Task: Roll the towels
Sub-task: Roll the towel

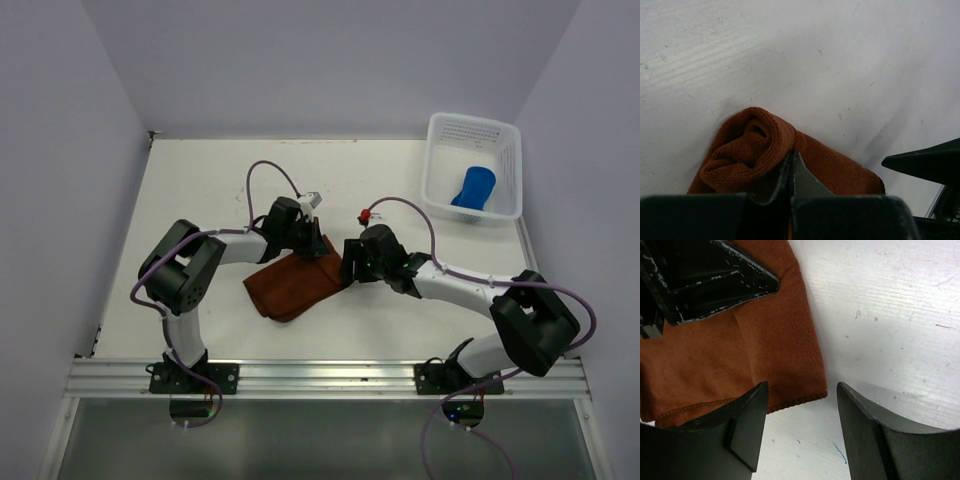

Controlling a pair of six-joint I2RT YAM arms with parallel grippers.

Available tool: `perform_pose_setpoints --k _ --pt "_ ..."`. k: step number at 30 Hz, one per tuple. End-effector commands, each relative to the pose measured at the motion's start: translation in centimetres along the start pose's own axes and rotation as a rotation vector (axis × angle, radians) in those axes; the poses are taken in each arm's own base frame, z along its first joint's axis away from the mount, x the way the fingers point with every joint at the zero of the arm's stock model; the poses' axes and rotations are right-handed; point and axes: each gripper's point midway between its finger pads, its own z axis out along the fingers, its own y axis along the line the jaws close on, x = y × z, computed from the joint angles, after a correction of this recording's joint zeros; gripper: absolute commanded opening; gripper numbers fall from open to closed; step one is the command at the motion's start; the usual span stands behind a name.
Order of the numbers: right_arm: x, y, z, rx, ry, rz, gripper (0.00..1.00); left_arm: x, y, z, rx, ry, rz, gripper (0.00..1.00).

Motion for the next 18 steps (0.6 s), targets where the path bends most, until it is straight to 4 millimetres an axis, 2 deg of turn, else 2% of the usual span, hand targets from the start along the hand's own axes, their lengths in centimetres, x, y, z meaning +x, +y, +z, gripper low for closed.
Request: perform_pose_setpoints --k 1,6,9,11,12,14,15,18 --pt "0.3 0.9 1.1 -0.072 0.020 0.034 0.61 1.6 2.9 -0.8 -0.106 0.037 0.010 0.00" --pt "2.1 0.5 2.4 -0.083 0.070 0.022 0.61 1.6 2.6 -0.9 -0.095 0.033 0.012 0.00" --pt "2.7 0.4 2.9 -0.091 0.083 0.018 0.57 1.4 2.6 -1.0 -0.096 0.032 0.013 0.00" --pt "3.0 0.6 2.9 -0.108 0.091 0.018 0.51 1.2 2.5 -1.0 -0.099 0.028 0.016 0.00" --pt "3.1 0.6 2.9 -0.112 0.093 0.015 0.45 1.0 2.5 -0.9 -0.098 0.026 0.017 0.00" --pt "3.3 0.6 2.9 -0.117 0.100 0.009 0.39 0.7 2.4 -0.9 -0.098 0.022 0.018 0.00" --pt "3.2 0.7 2.8 -0.119 0.097 0.000 0.31 0.6 2.4 -0.9 -0.101 0.022 0.018 0.00" --pt "3.5 0.3 2.6 -0.112 0.096 -0.020 0.20 -0.1 2.2 -1.0 -0.097 0.010 0.016 0.00"
